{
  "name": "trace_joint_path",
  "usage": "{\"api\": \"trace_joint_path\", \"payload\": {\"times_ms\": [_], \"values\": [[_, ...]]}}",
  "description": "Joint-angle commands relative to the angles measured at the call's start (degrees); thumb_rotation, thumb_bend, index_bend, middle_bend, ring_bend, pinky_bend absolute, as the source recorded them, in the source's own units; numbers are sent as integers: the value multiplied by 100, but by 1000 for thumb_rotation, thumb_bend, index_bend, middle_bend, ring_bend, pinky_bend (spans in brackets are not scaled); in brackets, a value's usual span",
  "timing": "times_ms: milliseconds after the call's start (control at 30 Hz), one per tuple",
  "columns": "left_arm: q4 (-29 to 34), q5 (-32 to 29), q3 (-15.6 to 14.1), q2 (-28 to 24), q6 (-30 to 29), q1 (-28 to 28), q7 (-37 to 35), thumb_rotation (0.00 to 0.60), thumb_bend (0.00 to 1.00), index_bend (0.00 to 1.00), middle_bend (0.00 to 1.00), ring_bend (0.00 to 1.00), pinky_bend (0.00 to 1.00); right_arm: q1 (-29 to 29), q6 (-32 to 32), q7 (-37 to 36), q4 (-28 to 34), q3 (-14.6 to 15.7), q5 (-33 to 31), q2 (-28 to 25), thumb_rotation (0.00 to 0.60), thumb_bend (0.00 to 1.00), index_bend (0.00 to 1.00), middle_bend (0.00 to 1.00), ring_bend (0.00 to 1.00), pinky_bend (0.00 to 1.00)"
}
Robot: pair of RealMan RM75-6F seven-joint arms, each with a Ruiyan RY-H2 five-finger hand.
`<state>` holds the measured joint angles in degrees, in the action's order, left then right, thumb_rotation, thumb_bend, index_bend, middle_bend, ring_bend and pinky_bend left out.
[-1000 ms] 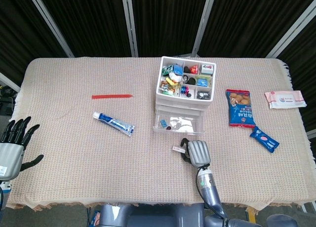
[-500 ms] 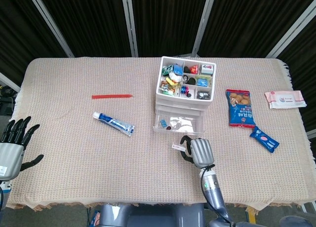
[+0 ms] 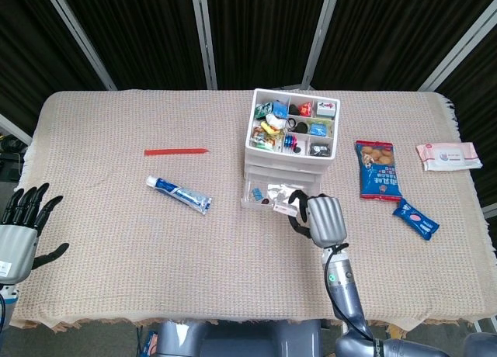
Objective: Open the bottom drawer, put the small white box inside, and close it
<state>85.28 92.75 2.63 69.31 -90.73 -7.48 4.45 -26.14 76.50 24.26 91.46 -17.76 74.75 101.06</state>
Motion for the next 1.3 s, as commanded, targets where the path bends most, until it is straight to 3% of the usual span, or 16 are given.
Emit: {"api": "trace_joint_path", "payload": {"times_ms": [33, 200, 300, 467, 700, 867, 933, 1100, 1167, 1300], "values": [[-1, 1, 1, -2, -3, 0, -1, 600, 113, 158, 0, 0, 0, -240, -174, 228, -284, -337, -378, 65, 600, 343, 690, 802, 759, 642], [-6, -11, 5, -8, 8, -3, -22, 600, 113, 158, 0, 0, 0, -535, -284, 406, -741, -768, -896, 251, 600, 343, 651, 799, 757, 642], [-7, -15, 4, -13, 21, -9, -35, 600, 113, 158, 0, 0, 0, -608, -297, 495, -842, -820, -1012, 273, 600, 334, 570, 791, 751, 642], [4, -17, 0, -23, 31, -11, -49, 600, 112, 158, 0, 0, 0, -634, -283, 556, -886, -773, -1155, 257, 600, 276, 342, 771, 733, 642], [11, -10, -8, -20, 32, -8, -29, 600, 112, 158, 0, 0, 0, -512, -125, 456, -670, -460, -921, 128, 600, 248, 256, 740, 701, 637], [12, 0, -9, -13, 9, 0, -9, 600, 113, 158, 0, 0, 0, -391, 16, 213, -385, -280, -696, -5, 600, 246, 249, 601, 562, 579], [11, 1, -9, -10, 5, 1, -3, 600, 113, 158, 0, 0, 0, -304, 86, 14, -201, -138, -487, -109, 600, 245, 250, 523, 478, 531], [3, -4, -5, -2, 9, -2, 8, 600, 113, 158, 0, 0, 0, -54, 331, -517, 84, 472, 474, -566, 600, 246, 257, 284, 189, 250], [1, 0, -1, 2, -1, -1, 12, 600, 114, 158, 0, 0, 0, 2, 474, -593, -66, 859, 1170, -852, 600, 245, 257, 194, 74, 154], [-11, 8, 4, 15, -25, 5, 25, 600, 112, 158, 0, 0, 0, 43, 765, -458, -715, 1448, 2289, -1189, 600, 249, 219, 106, 1, 48]]}}
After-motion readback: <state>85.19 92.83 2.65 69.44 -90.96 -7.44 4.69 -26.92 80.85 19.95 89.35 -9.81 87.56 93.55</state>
